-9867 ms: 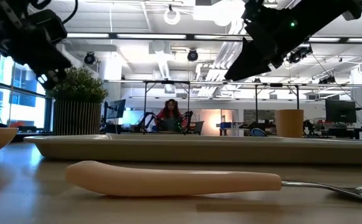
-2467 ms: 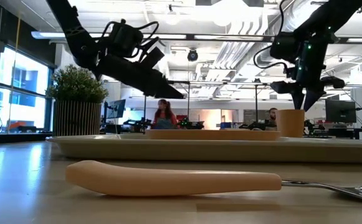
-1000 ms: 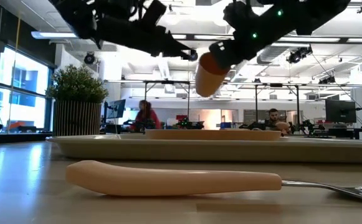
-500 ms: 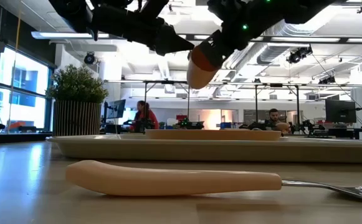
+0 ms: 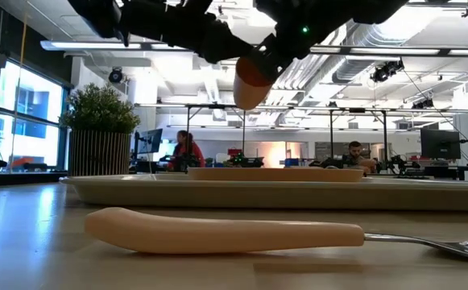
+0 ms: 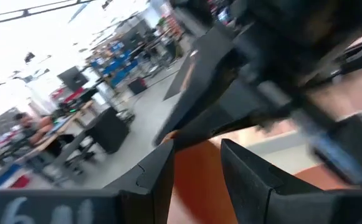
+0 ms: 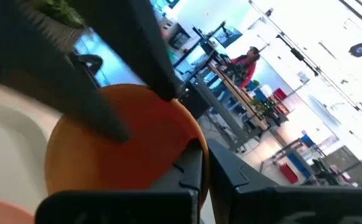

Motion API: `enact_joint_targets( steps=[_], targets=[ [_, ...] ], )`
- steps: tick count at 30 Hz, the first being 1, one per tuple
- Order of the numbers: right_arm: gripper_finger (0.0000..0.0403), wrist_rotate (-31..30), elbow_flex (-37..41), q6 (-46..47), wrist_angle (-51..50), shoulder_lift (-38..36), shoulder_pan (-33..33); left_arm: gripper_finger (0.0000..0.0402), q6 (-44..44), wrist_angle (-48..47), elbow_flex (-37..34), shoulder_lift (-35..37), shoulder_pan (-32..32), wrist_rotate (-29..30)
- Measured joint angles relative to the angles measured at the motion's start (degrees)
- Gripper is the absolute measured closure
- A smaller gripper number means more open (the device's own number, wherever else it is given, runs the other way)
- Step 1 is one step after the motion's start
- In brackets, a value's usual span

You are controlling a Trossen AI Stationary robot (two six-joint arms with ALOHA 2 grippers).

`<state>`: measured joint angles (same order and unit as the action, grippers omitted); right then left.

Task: Pick and place plate/cup/fork/spoon on tray
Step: Put the orange cup on the light brown tray to the top left of the orange plate

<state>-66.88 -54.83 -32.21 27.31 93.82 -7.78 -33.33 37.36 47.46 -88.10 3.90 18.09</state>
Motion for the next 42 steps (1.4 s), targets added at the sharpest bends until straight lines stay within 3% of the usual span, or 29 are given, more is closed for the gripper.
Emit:
enact_joint_targets(
  steps=[4,12,16,22,29,32,35,38,42],
  targets=[
    [0.0403,-0.4,0.0,-0.2,-0.3,0.0,-0.7,0.0280,-1.3,-0.3,0.1,-0.5,0.5,6.0],
    [0.0403,-1.8,-2.6,-0.5,-1.5,0.0,-1.8,0.0283,-2.9,-4.8,3.3,-2.4,0.7,10.3],
    [0.0402,-1.8,-5.5,0.3,-5.9,0.1,-2.2,0.0312,-2.9,-6.6,5.6,-3.6,0.6,13.1],
    [0.0402,0.7,-7.2,8.3,-12.8,-0.1,-2.5,0.0388,-2.1,-7.7,6.9,-4.1,0.2,14.2],
    [0.0368,4.2,-7.2,13.1,-14.2,-0.9,-2.4,0.0398,-1.7,-12.1,7.0,-4.1,0.8,15.7],
    [0.0330,8.8,-7.2,16.6,-16.9,-3.1,-2.3,0.0398,0.9,-21.2,9.1,-3.8,1.8,16.4],
    [0.0286,11.4,-7.2,20.7,-22.1,-5.9,-1.3,0.0399,5.7,-36.9,14.4,-3.7,3.3,14.6],
    [0.0243,12.9,-7.2,27.8,-30.1,-9.1,-0.3,0.0399,11.0,-54.5,20.5,-3.7,6.0,8.6],
    [0.0201,12.4,-7.1,38.8,-42.7,-12.5,0.3,0.0400,16.4,-70.5,26.5,-3.6,10.7,-3.4]
  ],
)
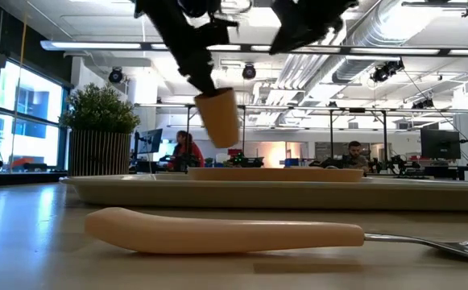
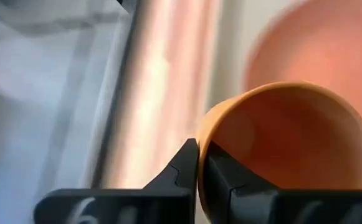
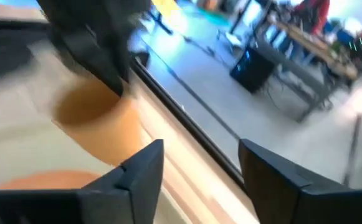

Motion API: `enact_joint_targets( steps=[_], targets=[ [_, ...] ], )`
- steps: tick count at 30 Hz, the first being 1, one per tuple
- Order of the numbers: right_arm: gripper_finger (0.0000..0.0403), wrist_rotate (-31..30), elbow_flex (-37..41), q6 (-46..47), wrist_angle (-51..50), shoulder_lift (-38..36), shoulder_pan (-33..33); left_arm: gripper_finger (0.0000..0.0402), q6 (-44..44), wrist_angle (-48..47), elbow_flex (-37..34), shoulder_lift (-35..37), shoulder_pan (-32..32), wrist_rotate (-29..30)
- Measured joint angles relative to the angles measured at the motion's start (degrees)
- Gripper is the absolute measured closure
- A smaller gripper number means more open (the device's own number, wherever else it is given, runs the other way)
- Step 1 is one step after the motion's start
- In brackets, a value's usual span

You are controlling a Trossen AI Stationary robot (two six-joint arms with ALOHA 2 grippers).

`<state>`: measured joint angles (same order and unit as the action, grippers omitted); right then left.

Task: Pick and place plate/cup/fork/spoon on tray
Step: Put the orange cup on the light brown tray to the top left of the orange plate

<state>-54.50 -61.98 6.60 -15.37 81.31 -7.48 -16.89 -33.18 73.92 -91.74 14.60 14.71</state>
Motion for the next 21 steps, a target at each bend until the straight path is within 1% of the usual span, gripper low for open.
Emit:
enact_joint_targets(
  steps=[3,7,10,12,16,21],
  targets=[
    [0.0184,-1.4,0.0,5.9,-6.7,-1.8,0.1,0.0400,1.6,-8.5,2.8,0.0,3.9,-7.4],
    [0.0179,-3.4,0.1,10.3,-11.7,-2.9,-0.3,0.0400,3.2,-11.4,2.1,-1.4,9.2,-14.2],
    [0.0179,-3.5,0.1,11.5,-13.5,-3.0,-0.5,0.0400,5.1,-11.8,1.3,-3.5,11.6,-16.0],
    [0.0178,-3.6,0.7,12.2,-13.9,-3.0,-0.5,0.0398,6.4,-13.4,1.0,-5.2,12.4,-16.1],
    [0.0178,-3.5,3.0,14.5,-15.1,-3.0,-0.4,0.0386,8.4,-15.7,0.9,-7.8,12.5,-16.0],
    [0.0178,-2.5,5.6,16.4,-17.0,-3.1,0.8,0.0370,8.3,-16.9,0.9,-9.4,11.6,-16.1]
  ],
)
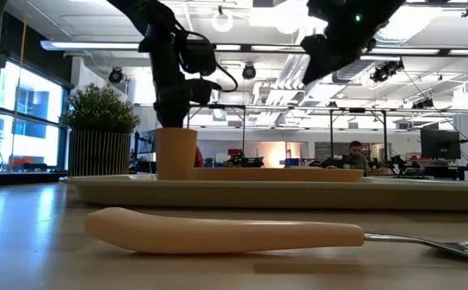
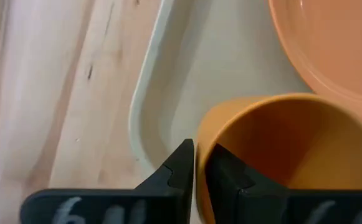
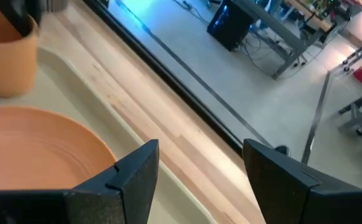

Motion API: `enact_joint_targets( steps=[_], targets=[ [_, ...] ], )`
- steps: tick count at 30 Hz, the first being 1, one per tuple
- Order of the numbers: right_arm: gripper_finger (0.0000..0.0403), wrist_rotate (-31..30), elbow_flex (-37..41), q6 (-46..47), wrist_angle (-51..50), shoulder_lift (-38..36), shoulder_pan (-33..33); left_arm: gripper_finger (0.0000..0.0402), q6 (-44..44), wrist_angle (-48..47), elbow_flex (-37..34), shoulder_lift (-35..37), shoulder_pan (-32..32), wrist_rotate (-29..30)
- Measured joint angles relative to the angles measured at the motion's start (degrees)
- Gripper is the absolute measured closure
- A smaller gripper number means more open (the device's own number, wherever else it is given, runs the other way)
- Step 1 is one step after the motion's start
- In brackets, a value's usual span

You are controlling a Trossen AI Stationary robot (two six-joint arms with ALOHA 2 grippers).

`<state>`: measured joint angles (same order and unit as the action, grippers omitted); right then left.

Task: Pick and place plate/cup/fork/spoon on tray
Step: Put the orange cup on the light brown tray to the top left of the orange plate, then put the orange spoon on the light brown tray to the right of the orange plate

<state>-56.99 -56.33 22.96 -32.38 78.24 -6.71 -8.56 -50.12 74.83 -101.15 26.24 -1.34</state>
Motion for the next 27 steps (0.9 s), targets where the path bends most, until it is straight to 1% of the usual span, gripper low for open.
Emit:
enact_joint_targets(
  steps=[4,9,12,15,20,22,24,27],
  targets=[
    [0.0178,2.6,0.3,1.2,-0.2,0.0,0.8,0.0361,-0.1,0.6,0.0,0.1,-0.3,0.0],
    [0.0178,2.4,0.3,4.1,-0.6,-0.7,0.7,0.0338,-1.0,0.3,0.1,2.0,-0.5,0.6],
    [0.0178,1.1,0.3,7.8,-1.5,-1.6,0.9,0.0322,-2.0,0.2,0.1,3.8,-0.5,0.5],
    [0.0178,2.0,0.3,11.5,-3.0,-1.9,1.1,0.0306,-1.9,0.1,0.1,6.2,-0.5,0.6],
    [0.0178,3.2,0.4,21.3,-11.6,-1.8,-0.2,0.0289,1.8,0.0,0.1,12.0,-1.3,1.2],
    [0.0178,3.2,0.4,26.1,-15.3,-1.9,-1.6,0.0287,4.2,0.4,0.1,14.4,-2.4,3.9],
    [0.0178,3.8,0.4,31.1,-18.9,-2.0,-3.4,0.0288,6.8,0.6,0.1,16.3,-4.2,8.8],
    [0.0178,6.9,0.4,38.3,-24.1,-2.1,-6.5,0.0293,9.4,2.4,-1.8,18.7,-8.2,16.2]
  ],
)
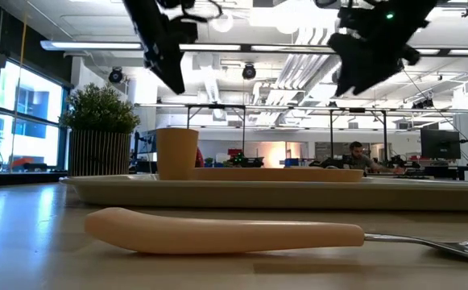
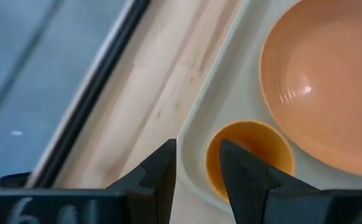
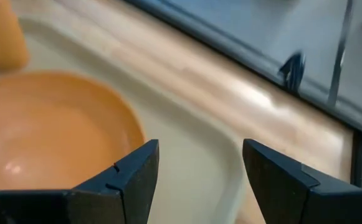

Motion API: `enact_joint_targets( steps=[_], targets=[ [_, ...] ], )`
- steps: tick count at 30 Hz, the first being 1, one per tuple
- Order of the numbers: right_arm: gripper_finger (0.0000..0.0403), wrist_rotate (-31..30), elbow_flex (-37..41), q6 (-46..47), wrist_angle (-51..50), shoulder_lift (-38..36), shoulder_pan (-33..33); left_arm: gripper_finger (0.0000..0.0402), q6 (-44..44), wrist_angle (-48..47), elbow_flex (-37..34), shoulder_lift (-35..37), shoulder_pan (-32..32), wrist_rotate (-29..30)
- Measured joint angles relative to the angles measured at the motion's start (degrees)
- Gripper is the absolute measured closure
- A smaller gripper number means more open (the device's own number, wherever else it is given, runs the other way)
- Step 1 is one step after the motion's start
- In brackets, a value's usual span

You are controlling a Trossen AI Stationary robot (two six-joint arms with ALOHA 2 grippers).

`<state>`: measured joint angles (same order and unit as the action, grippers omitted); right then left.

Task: Pick and place plate/cup/fork/spoon on tray
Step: Put the orange spoon on the light brown tray to the right of the orange plate

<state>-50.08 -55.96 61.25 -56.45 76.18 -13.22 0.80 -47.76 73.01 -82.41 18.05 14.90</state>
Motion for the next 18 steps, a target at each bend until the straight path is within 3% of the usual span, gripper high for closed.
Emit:
enact_joint_targets(
  steps=[2,10,14,18],
  targets=[
    [0.0178,2.5,0.0,5.1,-3.8,0.0,-2.4,0.0297,0.5,4.2,-2.8,1.4,-3.3,2.6],
    [0.0198,16.0,0.0,23.7,-10.9,0.0,-14.1,0.0307,2.5,26.2,-17.0,4.4,-15.2,3.2],
    [0.0207,22.8,0.0,32.8,-11.0,0.8,-20.6,0.0307,2.6,35.4,-21.2,4.4,-19.9,3.2],
    [0.0208,26.3,0.0,47.7,-13.5,2.9,-26.8,0.0307,2.0,43.2,-23.2,4.4,-23.1,3.2]
  ],
)
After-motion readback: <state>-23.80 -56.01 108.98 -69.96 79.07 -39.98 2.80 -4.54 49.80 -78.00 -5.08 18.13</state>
